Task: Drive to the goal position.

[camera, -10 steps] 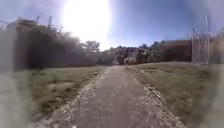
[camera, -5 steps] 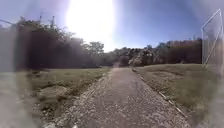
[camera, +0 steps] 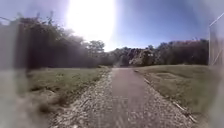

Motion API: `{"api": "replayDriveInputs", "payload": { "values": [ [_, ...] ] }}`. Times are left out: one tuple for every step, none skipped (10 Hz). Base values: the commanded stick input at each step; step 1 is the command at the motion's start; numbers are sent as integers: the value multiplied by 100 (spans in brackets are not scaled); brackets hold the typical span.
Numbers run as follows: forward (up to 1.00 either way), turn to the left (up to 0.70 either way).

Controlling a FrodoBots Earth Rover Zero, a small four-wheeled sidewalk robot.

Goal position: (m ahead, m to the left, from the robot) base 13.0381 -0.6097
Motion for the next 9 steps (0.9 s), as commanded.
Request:
{"api": "replayDriveInputs", "payload": {
  "values": [
    [100, -19],
    [100, 5],
    [100, 15],
    [100, 19],
    [100, 7],
    [100, 10],
    [100, 8],
    [100, 4],
    [100, 10]
  ]
}}
